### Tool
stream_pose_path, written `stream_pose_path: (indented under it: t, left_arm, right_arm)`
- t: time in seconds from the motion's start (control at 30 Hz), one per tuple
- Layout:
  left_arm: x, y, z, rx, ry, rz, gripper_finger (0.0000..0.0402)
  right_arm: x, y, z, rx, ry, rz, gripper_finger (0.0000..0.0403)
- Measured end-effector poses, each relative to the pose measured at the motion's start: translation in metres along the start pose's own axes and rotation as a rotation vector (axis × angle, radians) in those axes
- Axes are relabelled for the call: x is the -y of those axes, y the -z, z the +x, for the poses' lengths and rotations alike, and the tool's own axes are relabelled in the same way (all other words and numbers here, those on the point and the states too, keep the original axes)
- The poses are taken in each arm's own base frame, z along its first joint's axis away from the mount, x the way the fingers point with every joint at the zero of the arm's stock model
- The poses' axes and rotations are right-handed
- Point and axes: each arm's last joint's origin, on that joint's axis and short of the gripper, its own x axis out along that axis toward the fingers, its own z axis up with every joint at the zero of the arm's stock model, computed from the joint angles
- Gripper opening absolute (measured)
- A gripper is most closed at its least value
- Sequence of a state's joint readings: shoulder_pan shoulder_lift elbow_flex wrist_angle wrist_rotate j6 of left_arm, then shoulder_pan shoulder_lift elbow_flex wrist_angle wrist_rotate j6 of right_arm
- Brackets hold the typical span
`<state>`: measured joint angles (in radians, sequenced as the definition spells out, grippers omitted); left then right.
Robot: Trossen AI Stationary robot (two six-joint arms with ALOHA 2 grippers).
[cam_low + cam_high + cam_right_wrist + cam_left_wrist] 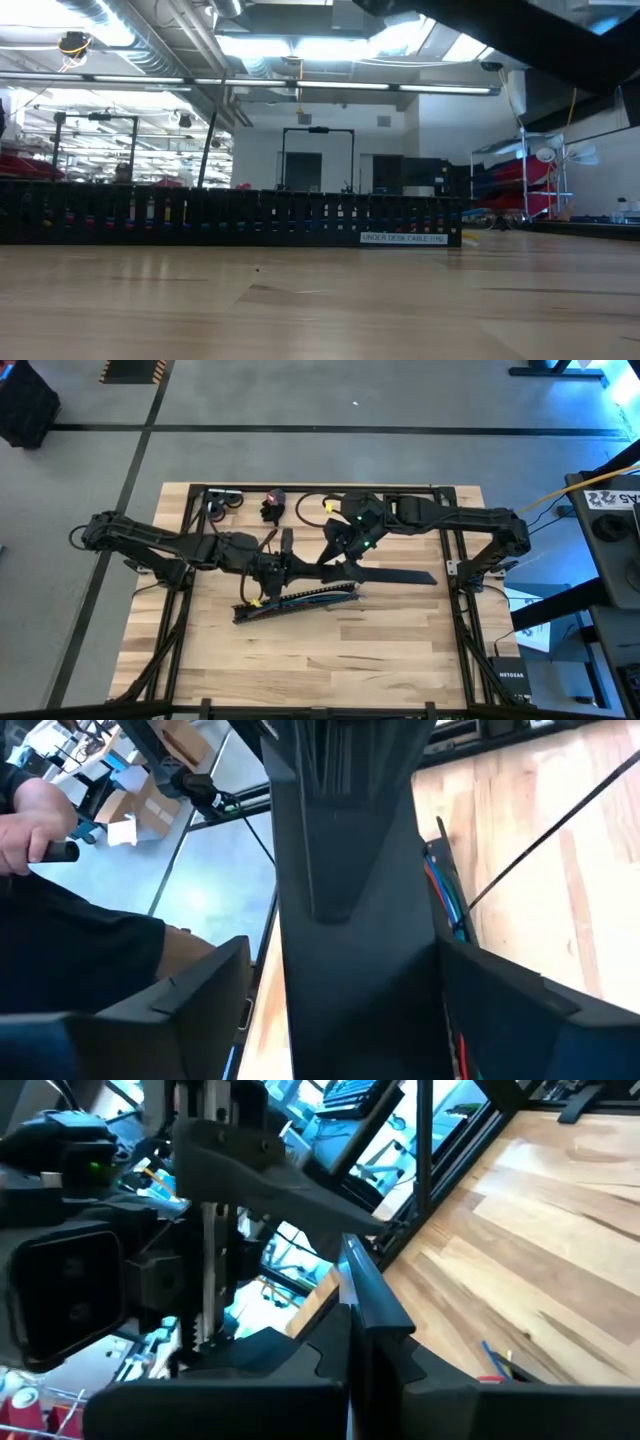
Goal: Ziptie cables
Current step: Close the black cable duct
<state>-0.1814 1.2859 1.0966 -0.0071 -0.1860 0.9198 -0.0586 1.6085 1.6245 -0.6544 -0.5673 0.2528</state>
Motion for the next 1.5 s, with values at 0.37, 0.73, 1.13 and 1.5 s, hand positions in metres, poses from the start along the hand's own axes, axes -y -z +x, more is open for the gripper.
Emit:
stream_pose_path:
  t: [0.37, 0.73, 1.13, 1.5]
  left_arm:
    - [-0.001, -0.003, 0.0, 0.025, -0.025, -0.011, 0.0001]
    - [-0.001, -0.001, -0.001, -0.009, -0.032, -0.209, 0.0015]
    - [-0.001, -0.003, -0.005, -0.043, -0.064, -0.219, 0.0053]
    - [-0.003, -0.008, -0.009, -0.03, -0.091, -0.164, 0.0003]
  right_arm:
    - [0.0, 0.0, 0.001, 0.001, -0.02, -0.027, 0.0212]
    - [0.0, 0.001, 0.0, -0.006, -0.011, -0.068, 0.0184]
    - [0.0, 0.002, 0.001, -0.01, -0.016, -0.082, 0.0115]
    - [0.011, 0.004, -0.031, -0.025, 0.011, -0.025, 0.0152]
